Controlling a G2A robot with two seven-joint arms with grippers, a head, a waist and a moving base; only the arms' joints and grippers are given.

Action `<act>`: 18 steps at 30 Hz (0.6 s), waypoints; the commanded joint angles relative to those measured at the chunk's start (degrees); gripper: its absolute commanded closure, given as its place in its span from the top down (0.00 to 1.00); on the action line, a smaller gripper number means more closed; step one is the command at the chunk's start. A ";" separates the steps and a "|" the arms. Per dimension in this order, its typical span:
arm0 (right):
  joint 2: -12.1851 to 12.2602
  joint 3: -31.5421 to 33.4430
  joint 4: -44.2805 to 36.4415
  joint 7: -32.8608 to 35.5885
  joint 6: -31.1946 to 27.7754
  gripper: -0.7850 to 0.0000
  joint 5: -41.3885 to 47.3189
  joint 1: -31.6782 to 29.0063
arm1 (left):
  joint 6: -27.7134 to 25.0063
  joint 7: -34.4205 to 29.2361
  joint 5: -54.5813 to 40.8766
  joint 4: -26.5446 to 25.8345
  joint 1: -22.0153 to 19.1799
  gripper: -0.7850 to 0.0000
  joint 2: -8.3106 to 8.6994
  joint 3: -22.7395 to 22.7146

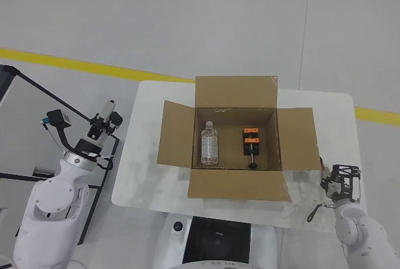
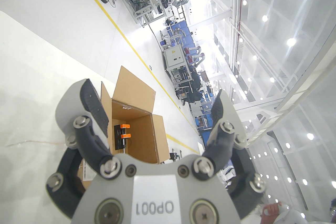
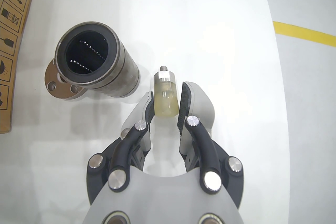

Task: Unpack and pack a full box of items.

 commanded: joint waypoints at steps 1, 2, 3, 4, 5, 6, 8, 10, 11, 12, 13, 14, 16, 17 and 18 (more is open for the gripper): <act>0.01 0.66 -0.88 -0.16 -0.18 0.00 0.47 -0.79 | 0.00 0.00 0.00 0.00 0.00 1.00 0.00 0.00; 0.02 1.04 -1.35 -0.30 -0.26 0.00 0.67 -1.26 | 0.00 0.00 0.00 0.00 0.00 1.00 0.00 0.00; 0.03 1.35 -1.83 -0.34 -0.37 0.00 0.76 -1.65 | 0.00 0.00 0.00 0.00 0.00 1.00 0.00 0.00; 0.03 1.64 -2.21 -0.32 -0.56 0.00 0.95 -2.01 | 0.00 0.00 0.00 0.00 0.00 1.00 0.00 0.00; 0.04 1.90 -2.55 -0.36 -0.68 0.00 1.03 -2.35 | 0.00 0.00 0.00 0.00 0.00 1.00 0.00 0.00; 0.04 2.07 -2.79 -0.31 -0.77 0.00 1.06 -2.58 | 0.00 0.00 0.00 0.00 0.00 1.00 0.00 0.00; 0.02 2.34 -3.16 -0.21 -0.94 0.00 1.14 -2.92 | 0.00 0.00 0.00 0.00 0.00 1.00 0.00 0.00; -0.01 2.52 -3.34 -0.17 -1.01 0.00 1.31 -3.13 | 0.00 0.00 0.00 0.00 0.00 1.00 0.00 0.00; -0.02 2.59 -3.44 -0.17 -1.04 0.00 1.32 -3.26 | 0.00 0.00 0.00 0.00 0.00 1.00 0.00 0.00; -0.04 2.65 -3.59 -0.20 -1.13 0.00 1.36 -3.41 | 0.00 0.00 0.00 0.00 0.00 1.00 0.00 0.00; -0.06 2.72 -3.70 -0.21 -1.18 0.00 1.39 -3.54 | 0.00 0.00 0.00 0.00 0.00 1.00 0.00 0.00; -0.07 2.79 -3.82 -0.23 -1.21 0.00 1.40 -3.69 | 0.00 0.00 0.00 0.00 0.00 1.00 0.00 0.00; -0.11 2.86 -4.10 -0.11 -1.33 0.00 1.53 -3.96 | 0.00 0.00 0.00 0.00 0.00 1.00 0.00 0.00; -0.13 2.92 -4.31 -0.18 -1.34 0.00 1.53 -4.12 | 0.00 0.00 0.00 0.00 0.00 1.00 0.00 0.00; -0.16 2.96 -4.42 -0.25 -1.38 0.00 1.54 -4.25 | 0.00 0.00 0.00 0.00 0.00 1.00 0.00 0.00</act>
